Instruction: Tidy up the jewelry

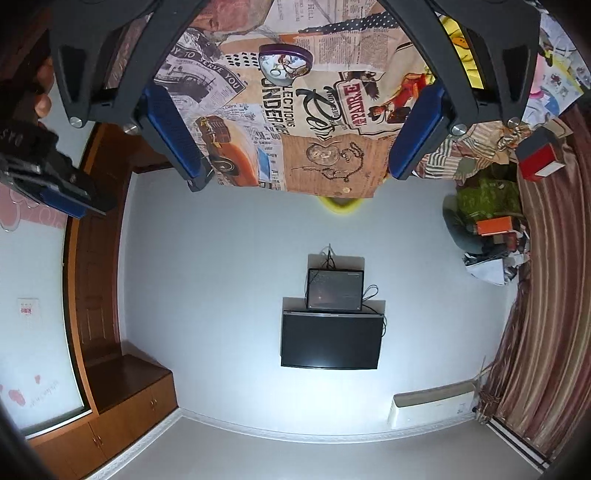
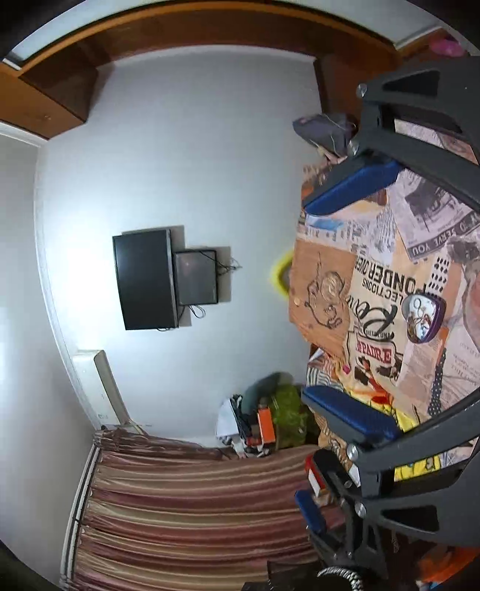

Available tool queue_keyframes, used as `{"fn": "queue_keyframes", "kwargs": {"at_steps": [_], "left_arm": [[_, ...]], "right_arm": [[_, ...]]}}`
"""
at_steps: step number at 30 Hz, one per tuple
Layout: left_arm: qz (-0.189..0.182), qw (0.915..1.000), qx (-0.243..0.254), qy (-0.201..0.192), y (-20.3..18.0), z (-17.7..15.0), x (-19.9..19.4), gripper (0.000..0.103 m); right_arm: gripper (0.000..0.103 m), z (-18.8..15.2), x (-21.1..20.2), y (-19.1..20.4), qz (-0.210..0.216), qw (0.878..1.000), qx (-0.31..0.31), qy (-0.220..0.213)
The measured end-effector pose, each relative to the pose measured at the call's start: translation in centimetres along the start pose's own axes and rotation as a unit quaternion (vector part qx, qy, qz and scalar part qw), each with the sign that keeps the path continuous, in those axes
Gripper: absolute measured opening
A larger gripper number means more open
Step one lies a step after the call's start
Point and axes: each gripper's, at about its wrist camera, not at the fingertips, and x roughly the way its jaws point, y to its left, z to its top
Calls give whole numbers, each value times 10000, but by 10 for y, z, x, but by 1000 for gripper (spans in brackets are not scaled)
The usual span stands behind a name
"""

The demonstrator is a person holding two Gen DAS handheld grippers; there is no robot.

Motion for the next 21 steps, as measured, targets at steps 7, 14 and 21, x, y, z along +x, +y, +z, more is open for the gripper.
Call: {"fn": "queue_keyframes", "kwargs": {"at_steps": [7,14,21], "left_arm": [[111,9999,-22,4,0,-4,-8,102],[134,9999,-48,32,-1,-8,-9,102],[153,9998,-44,88,-2,-11,-4,102]], "right_arm": [[103,-6,2,5,-22,10000,-17,78],[103,-11,-11,1,23,9999,-27,107],[103,-15,-12,0,-3,9999,-31,158]]}}
